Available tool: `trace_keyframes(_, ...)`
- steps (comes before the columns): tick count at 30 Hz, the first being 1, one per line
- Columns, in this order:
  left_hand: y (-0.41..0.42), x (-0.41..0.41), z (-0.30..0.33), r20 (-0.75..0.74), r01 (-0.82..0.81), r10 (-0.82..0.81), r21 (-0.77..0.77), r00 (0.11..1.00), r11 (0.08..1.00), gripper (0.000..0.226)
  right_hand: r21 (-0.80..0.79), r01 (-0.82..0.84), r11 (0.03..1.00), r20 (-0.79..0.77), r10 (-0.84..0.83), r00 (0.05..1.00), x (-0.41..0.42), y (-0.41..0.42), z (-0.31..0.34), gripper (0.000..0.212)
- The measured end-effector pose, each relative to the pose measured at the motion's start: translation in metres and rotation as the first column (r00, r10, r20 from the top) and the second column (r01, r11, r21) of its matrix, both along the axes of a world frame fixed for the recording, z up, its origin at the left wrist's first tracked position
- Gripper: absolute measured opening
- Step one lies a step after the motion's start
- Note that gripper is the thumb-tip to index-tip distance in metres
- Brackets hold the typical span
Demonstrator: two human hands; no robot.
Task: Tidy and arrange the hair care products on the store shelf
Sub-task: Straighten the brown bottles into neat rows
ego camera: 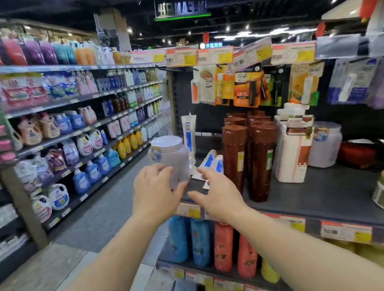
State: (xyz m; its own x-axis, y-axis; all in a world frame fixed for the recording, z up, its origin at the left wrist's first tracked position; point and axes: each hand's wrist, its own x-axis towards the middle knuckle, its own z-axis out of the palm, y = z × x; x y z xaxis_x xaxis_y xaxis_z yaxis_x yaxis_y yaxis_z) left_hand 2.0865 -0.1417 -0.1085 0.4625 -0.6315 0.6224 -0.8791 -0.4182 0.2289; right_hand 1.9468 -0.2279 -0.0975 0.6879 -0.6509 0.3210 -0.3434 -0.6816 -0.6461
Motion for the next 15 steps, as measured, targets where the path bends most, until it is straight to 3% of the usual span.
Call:
trace_keyframes(2, 0.005, 0.029, 0.002, 0.114, -0.061, 0.058, 0.023, 0.992, 0.998, 0.058, 0.006, 0.016, 1.0, 0.005, -0.016, 1.0, 0.029, 0.003, 0.001, 0.063)
trace_keyframes(8, -0.001, 0.113, 0.012, 0.112, -0.069, 0.037, 0.299, 0.993, 0.952, 0.086, 0.073, 0.179, 0.981, -0.078, -0.173, 0.982, 0.098, -0.011, -0.005, 0.111)
trace_keyframes(12, -0.022, 0.142, 0.009, -0.023, 0.048, -0.043, 0.389, 0.999, 0.92, 0.109, 0.098, 0.262, 0.96, -0.159, -0.245, 0.956, 0.11, -0.022, -0.004, 0.119)
trace_keyframes(15, -0.04, 0.155, 0.006, -0.156, 0.191, -0.142, 0.365, 0.978, 0.911, 0.121, 0.182, 0.263, 0.948, -0.165, -0.234, 0.958, 0.117, -0.033, -0.005, 0.122)
